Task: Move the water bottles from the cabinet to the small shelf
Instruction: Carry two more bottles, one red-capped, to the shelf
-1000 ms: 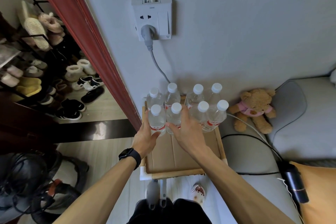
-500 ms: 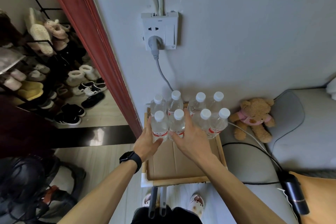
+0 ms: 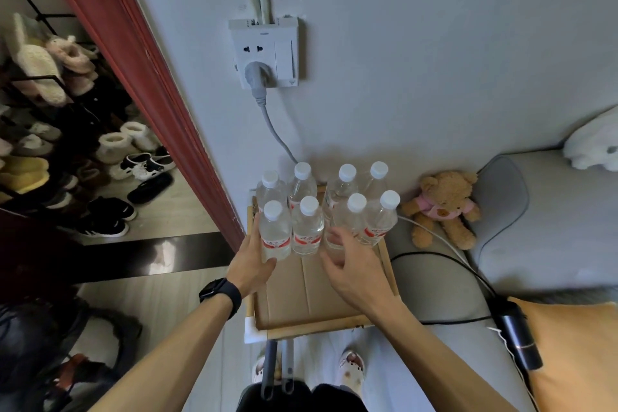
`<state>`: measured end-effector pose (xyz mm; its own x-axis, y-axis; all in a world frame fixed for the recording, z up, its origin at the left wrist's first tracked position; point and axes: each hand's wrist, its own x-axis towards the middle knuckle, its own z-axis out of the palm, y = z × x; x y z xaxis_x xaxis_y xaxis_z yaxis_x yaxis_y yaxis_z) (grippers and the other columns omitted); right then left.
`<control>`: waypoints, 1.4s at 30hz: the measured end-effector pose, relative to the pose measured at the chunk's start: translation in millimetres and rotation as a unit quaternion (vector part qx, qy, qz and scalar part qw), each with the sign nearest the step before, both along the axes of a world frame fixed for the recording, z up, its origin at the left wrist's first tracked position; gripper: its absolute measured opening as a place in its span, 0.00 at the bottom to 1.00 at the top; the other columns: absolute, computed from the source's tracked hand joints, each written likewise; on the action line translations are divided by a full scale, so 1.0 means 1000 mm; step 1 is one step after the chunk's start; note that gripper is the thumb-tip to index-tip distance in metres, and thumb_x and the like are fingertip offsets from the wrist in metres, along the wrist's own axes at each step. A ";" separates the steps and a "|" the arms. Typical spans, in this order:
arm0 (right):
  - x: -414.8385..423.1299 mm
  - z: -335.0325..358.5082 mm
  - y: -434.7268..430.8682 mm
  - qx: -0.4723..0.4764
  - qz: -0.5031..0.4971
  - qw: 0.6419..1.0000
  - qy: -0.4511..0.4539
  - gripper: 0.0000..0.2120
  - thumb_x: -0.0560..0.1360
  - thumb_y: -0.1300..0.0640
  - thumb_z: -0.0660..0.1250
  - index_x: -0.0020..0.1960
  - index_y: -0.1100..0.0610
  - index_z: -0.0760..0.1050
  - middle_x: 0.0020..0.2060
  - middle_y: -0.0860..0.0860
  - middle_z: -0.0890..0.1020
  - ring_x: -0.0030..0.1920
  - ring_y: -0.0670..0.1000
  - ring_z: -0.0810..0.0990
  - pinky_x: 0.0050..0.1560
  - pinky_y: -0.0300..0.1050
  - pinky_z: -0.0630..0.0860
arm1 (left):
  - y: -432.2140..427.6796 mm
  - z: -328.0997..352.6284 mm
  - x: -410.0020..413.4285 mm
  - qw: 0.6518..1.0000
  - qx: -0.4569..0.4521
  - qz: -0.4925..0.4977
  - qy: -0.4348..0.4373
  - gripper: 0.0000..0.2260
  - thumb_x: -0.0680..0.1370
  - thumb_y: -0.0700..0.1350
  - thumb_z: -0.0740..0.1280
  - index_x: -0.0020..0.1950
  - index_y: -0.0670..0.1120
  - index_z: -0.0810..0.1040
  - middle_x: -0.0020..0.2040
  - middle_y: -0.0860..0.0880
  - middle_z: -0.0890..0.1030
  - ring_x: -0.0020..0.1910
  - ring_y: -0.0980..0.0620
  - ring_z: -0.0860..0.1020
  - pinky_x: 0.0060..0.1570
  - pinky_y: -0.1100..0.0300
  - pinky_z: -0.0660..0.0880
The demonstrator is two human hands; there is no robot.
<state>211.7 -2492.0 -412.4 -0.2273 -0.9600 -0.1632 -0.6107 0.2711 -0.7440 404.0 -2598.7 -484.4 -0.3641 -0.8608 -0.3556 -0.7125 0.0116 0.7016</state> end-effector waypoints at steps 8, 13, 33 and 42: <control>-0.010 -0.026 0.010 0.088 0.114 0.989 0.024 0.08 0.78 0.50 0.63 0.54 0.48 0.77 0.46 0.42 0.80 0.47 0.43 0.78 0.53 0.47 0.77 | 0.022 -0.004 0.016 0.998 0.019 0.053 -0.034 0.30 0.76 0.51 0.62 0.77 0.60 0.58 0.68 0.52 0.73 0.68 0.50 0.71 0.66 0.52 0.71; -0.003 -0.016 -0.017 0.085 0.313 0.944 0.065 0.10 0.80 0.48 0.61 0.57 0.47 0.76 0.50 0.44 0.83 0.51 0.43 0.80 0.55 0.45 0.77 | 0.073 0.007 0.037 0.975 0.012 0.140 -0.172 0.25 0.80 0.49 0.61 0.77 0.51 0.61 0.77 0.48 0.62 0.75 0.47 0.61 0.72 0.54 0.61; 0.334 0.154 0.290 -0.213 0.856 0.472 0.007 0.12 0.79 0.46 0.62 0.56 0.50 0.80 0.54 0.44 0.82 0.57 0.48 0.76 0.60 0.42 0.71 | 0.657 0.194 0.169 0.615 -0.043 0.681 -0.396 0.23 0.77 0.55 0.63 0.72 0.56 0.68 0.70 0.52 0.71 0.71 0.48 0.67 0.67 0.50 0.65; 0.408 0.235 0.634 -0.313 0.901 0.275 -0.120 0.17 0.80 0.44 0.61 0.66 0.47 0.74 0.68 0.42 0.73 0.71 0.46 0.65 0.69 0.43 0.65 | 1.013 0.266 0.097 0.372 0.101 0.807 -0.447 0.26 0.79 0.57 0.61 0.76 0.57 0.61 0.77 0.51 0.63 0.77 0.49 0.56 0.74 0.45 0.55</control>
